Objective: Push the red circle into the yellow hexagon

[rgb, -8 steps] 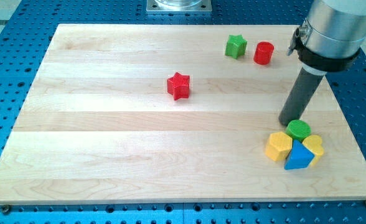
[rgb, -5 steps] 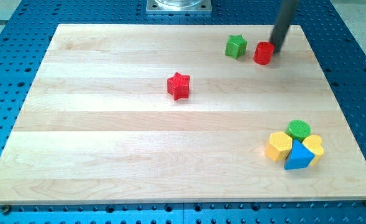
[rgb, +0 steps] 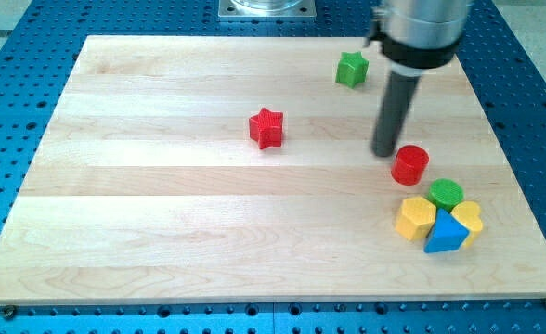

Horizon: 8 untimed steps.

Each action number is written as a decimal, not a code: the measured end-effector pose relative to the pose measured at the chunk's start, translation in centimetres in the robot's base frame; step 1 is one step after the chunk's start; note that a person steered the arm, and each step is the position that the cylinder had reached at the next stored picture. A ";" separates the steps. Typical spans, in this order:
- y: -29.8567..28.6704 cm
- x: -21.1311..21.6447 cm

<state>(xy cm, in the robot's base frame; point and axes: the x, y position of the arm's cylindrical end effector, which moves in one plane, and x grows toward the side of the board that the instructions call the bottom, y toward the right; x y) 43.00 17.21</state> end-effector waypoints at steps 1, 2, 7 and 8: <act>0.6 1.9; -0.6 5.4; -11.2 2.2; -15.4 -1.7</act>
